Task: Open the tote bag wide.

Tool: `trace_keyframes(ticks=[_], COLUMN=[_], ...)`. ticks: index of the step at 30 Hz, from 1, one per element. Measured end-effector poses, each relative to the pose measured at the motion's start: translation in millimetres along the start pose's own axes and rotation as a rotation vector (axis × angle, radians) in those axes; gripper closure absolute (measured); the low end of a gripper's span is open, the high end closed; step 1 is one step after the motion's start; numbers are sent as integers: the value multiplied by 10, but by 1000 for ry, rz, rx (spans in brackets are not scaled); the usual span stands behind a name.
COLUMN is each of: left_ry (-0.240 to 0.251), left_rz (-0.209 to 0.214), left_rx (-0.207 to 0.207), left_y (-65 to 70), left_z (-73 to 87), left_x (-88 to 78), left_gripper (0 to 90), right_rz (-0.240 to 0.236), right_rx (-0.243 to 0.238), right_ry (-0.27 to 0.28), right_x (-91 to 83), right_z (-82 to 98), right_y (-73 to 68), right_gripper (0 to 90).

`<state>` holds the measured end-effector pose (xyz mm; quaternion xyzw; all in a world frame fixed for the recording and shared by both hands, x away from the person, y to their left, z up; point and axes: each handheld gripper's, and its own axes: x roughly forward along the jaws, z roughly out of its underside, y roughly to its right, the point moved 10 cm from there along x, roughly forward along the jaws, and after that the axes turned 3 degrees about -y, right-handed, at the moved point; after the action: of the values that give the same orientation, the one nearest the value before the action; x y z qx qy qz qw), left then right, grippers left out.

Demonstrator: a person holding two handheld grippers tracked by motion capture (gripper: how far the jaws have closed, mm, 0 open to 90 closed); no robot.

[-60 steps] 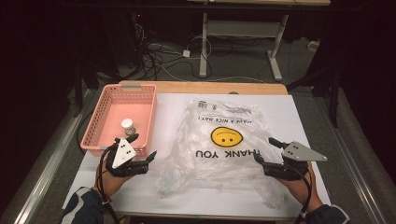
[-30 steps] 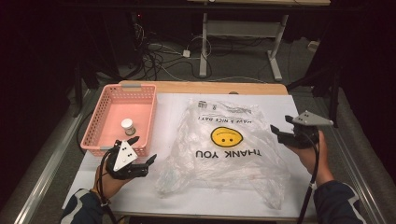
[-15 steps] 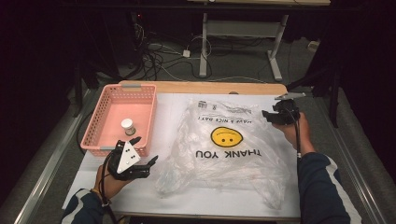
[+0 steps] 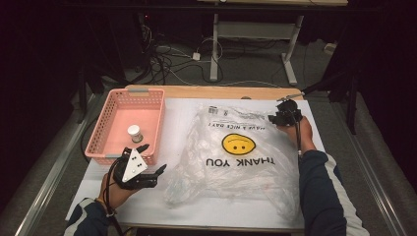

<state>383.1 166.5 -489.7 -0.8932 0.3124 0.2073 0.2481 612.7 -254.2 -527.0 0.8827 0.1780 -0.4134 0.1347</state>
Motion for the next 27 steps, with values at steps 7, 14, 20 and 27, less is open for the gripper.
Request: trace_keyframes(ticks=[7,14,20,27], left_ry=[-6,-5,1,-3], left_rz=[16,20,17,10], left_rx=[3,5,-9,-27], left_y=[19,24,-16,-67], left_z=[8,0,8,36], left_x=[27,33,21,20], left_gripper=[170,170,170,170], right_rz=[12,119,247,255], right_rx=[6,20,164,242], right_ry=[-34,-53,-39,-54], right_x=[129,136,48,-89], right_z=[50,45,131,270], right_y=[-8,99,490,701], right_gripper=[786,900,900,900])
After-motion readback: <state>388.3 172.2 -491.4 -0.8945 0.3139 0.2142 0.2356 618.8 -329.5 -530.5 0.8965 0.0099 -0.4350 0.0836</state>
